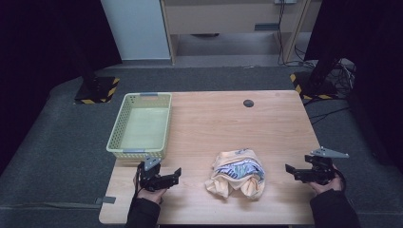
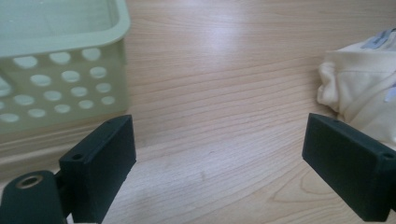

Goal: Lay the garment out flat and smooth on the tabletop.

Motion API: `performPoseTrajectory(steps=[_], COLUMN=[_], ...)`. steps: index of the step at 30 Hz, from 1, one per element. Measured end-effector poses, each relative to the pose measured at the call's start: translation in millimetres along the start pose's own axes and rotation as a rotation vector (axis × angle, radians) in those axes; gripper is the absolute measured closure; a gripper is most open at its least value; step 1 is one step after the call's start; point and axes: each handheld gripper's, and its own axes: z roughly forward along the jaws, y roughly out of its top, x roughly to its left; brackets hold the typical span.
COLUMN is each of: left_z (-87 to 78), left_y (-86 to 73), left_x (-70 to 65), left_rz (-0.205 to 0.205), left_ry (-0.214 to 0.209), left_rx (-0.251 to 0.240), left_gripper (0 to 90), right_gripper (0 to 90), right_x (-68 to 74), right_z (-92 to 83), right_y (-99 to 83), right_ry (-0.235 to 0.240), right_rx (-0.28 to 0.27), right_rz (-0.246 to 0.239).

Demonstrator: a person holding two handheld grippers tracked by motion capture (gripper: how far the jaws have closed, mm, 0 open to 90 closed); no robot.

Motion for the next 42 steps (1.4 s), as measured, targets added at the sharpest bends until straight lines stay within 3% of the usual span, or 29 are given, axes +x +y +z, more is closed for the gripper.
performPoseTrajectory(steps=[15, 30, 42], left_z=[8.5, 36.3, 53.2], left_y=[17.1, 32.6, 41.2], left_x=[-18.9, -43.9, -57.4], left_rz=[0.019, 0.041, 0.057], left_ry=[-0.059, -0.136, -0.161], left_rx=[-0.02, -0.012, -0.006], left_gripper=[11.2, 12.7, 14.5], right_gripper=[2.8, 4.6, 6.1], right_x=[8.1, 14.7, 17.5], right_z=[10.7, 22.7, 30.9], right_y=[17.6, 25.6, 26.8], right_ry=[0.048, 0.093, 0.129], right_rx=[-0.025, -0.03, -0.024], right_rz=[0.005, 0.004, 0.01])
